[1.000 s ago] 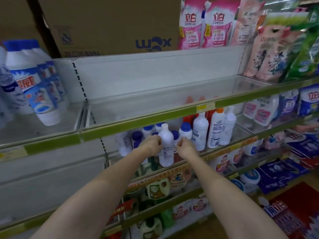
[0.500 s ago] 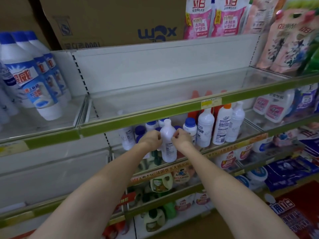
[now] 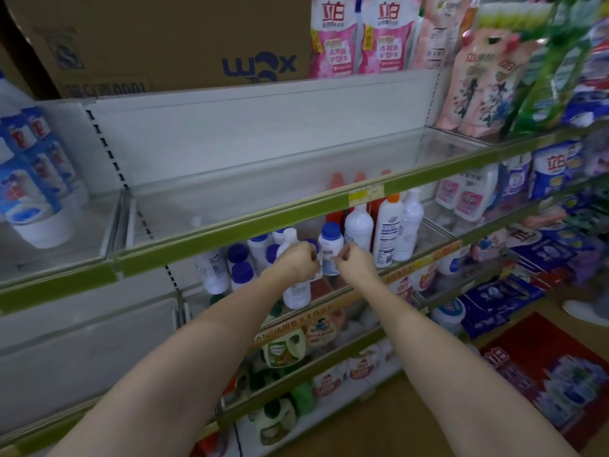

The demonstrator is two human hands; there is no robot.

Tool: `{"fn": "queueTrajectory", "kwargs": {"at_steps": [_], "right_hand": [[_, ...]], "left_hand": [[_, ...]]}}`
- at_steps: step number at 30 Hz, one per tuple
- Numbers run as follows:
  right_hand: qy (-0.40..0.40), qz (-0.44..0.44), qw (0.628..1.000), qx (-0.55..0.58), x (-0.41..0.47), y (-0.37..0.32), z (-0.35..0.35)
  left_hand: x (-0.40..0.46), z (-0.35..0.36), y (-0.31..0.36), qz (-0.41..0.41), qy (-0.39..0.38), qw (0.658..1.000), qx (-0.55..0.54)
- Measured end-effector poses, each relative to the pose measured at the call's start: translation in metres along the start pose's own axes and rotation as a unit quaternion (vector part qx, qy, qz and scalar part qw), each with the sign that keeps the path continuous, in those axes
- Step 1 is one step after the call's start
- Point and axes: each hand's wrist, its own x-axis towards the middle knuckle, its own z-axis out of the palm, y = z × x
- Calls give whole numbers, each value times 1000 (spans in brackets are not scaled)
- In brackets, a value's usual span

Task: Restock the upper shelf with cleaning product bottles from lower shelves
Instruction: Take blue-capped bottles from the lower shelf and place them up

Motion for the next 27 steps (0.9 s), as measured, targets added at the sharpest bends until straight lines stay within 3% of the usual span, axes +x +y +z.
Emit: {"fn": "queueTrajectory", "kwargs": {"at_steps": [11, 14, 18, 27], "right_hand": [[45, -7, 999, -4, 97, 89, -82], [63, -31, 997, -14, 130, 109, -99], [34, -50, 998, -9, 158, 116, -117], [-80, -76, 993, -32, 184, 121, -123]], "left_hand": [[102, 37, 115, -7, 44, 998, -33], [131, 51, 137, -32, 95, 992, -81], [156, 62, 150, -54, 140, 980, -131], [173, 53, 165, -25, 100, 976, -192]]}}
